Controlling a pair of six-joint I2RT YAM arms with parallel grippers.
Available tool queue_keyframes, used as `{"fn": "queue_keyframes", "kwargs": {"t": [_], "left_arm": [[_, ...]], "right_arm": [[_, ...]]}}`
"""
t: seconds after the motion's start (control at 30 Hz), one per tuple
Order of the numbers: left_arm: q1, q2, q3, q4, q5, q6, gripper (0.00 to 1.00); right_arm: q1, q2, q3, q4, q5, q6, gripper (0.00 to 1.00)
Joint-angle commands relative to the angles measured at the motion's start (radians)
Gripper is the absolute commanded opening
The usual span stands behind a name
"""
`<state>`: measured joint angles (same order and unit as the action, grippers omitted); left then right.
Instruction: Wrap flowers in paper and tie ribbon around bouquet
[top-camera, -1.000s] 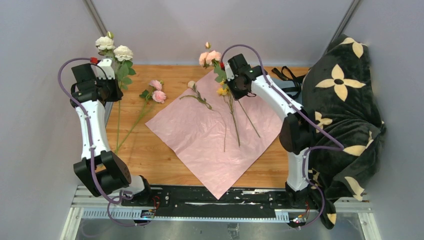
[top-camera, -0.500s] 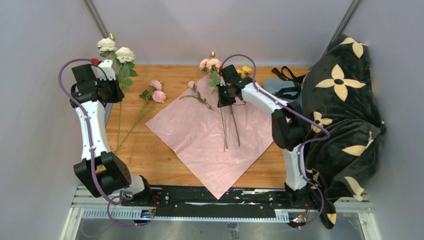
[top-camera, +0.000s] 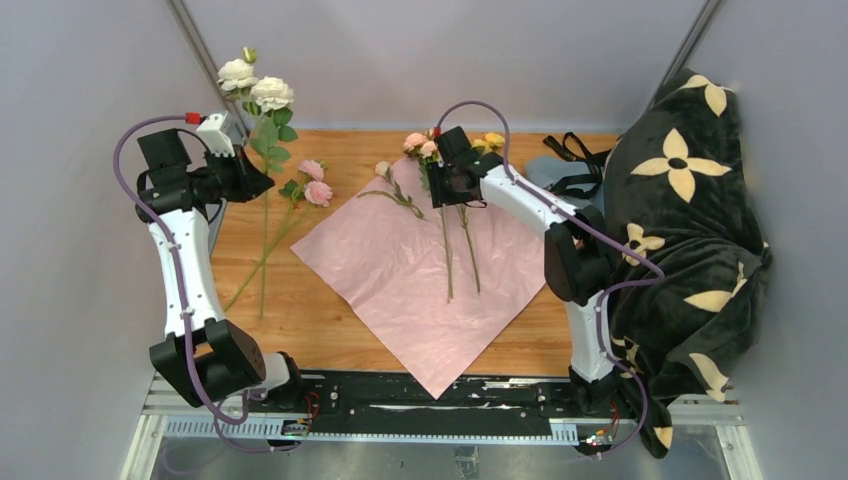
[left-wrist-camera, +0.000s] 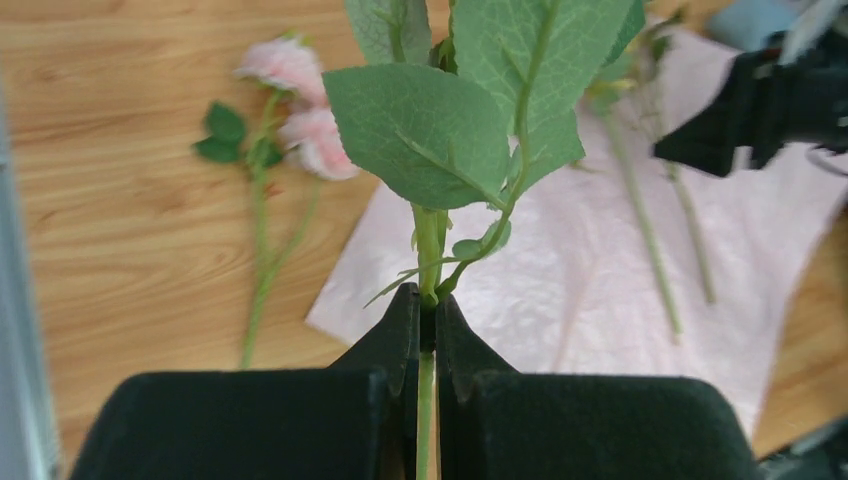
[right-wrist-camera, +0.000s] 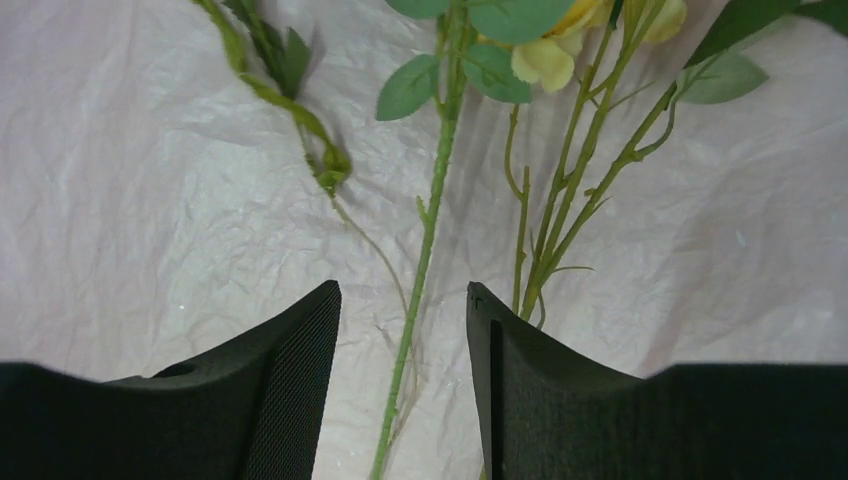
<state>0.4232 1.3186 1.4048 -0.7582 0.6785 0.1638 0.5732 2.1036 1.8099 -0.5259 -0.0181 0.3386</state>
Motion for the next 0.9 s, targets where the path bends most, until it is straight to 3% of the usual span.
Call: {"fn": "queue_keyframes", "kwargs": {"t": [0.0,0.13,0.2,0.27,0.37,0.43,0.7,0.8,0.87], "left_arm": [[-0.003,-0.009,0.04,0.017,0.35,-0.121,0.0],[-0.055,-0.006,0.077,0.018,0.436,-0.157,0.0],[-0.087,-0.025,0.08,0.058,0.425,-0.2,0.0],[-0.11,-0.055,0.037,0.202,0.414,-0.307,0.0],[-0.122,-0.093,-0.045,0.442,0.41,-0.545,0.0],[-0.125,-0.095,-0.068,0.509,0.403,-0.613,0.0],[-0.179,-0.108,-0.111,0.519,0.368,-0.628,0.0],[-0.185,-0.109,-0.12,0.516,0.368,-0.627,0.0],[-0.188,-0.11,-0.12,0.514,0.372,-0.628,0.0]], "right_arm": [[0.103,-0.163,0.028,0.041,0.024,-0.184,0.54],[0.188,-0.304,-0.115,0.353,-0.353,-0.25,0.59],[0.23,-0.347,-0.177,0.522,-0.421,-0.175,0.64],[0.275,-0.336,-0.19,0.671,-0.492,-0.093,0.65],[0.325,-0.289,-0.159,0.776,-0.51,0.01,0.66],[0.344,-0.268,-0.152,0.829,-0.494,0.056,0.67],[0.366,-0.173,-0.065,0.885,-0.469,0.109,0.64],[0.366,-0.142,-0.039,0.869,-0.451,0.116,0.6],[0.365,-0.125,-0.03,0.854,-0.441,0.12,0.5]]}}
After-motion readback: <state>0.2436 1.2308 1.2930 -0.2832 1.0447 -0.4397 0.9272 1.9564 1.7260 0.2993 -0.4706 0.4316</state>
